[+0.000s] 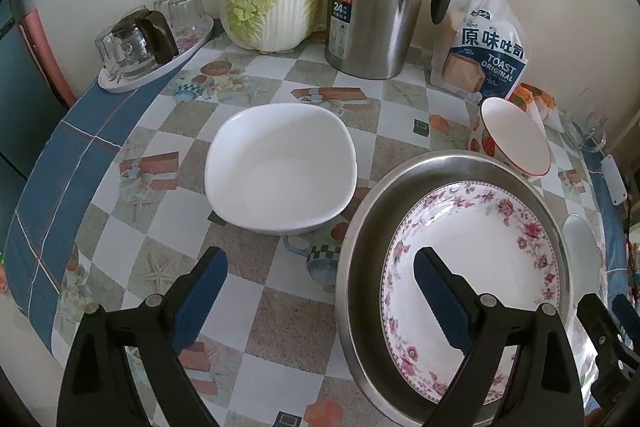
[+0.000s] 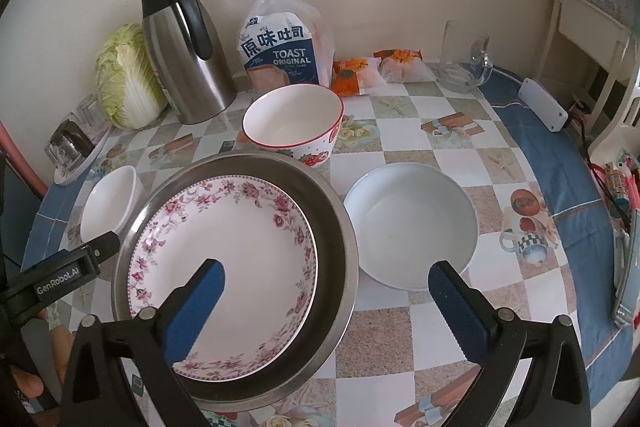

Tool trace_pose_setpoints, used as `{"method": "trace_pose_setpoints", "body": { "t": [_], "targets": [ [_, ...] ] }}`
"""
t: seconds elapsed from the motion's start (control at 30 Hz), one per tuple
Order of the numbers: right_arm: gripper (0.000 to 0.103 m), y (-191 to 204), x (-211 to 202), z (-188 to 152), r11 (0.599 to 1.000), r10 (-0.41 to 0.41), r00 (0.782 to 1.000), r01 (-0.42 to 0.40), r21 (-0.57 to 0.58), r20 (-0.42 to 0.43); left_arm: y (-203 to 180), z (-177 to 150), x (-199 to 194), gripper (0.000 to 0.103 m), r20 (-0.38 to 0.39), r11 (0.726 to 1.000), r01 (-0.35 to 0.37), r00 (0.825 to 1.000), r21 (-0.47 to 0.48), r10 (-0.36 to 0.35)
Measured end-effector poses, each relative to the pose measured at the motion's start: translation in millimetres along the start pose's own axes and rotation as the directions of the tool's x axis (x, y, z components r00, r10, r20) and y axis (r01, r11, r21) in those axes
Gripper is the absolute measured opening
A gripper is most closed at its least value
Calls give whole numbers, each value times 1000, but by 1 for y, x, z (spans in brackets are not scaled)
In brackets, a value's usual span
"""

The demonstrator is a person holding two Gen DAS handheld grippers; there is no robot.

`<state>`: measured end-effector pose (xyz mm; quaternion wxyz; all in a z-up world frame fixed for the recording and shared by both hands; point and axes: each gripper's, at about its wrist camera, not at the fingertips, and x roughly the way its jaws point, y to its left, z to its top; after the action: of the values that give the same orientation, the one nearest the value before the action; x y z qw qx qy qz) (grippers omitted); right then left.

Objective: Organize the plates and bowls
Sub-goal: 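Move both grippers to the rim of the red-rimmed white bowl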

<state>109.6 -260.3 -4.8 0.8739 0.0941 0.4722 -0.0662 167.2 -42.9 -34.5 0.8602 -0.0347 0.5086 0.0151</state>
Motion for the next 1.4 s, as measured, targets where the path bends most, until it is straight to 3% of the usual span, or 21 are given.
{"method": "trace_pose_setpoints", "body": {
  "t": [0.43, 0.63, 0.9, 1.07, 1.4],
  "targets": [
    [103, -3, -11, 4, 1000, -4, 1000, 4, 11, 17, -4, 0, -8, 95, 14, 1000, 28, 1000, 4, -28],
    [103, -5, -10, 8, 1000, -1, 1000, 1, 23, 3, -18, 6, -4, 95, -11, 998, 42, 999, 53, -42],
    [103, -1, 3, 28, 1000, -20, 1000, 20, 2, -8, -35, 33, 0, 95, -18, 992, 61, 998, 109, -59],
    [103, 6, 12, 47, 999, -26, 1000, 26, -38, 0, -51, 58, -1, 95, 23, 983, 56, 998, 173, -61],
    [103, 0, 41, 80, 996, -50, 998, 48, -74, -25, -74, 102, 25, 95, -34, 969, 142, 990, 202, -138]
  ]
}}
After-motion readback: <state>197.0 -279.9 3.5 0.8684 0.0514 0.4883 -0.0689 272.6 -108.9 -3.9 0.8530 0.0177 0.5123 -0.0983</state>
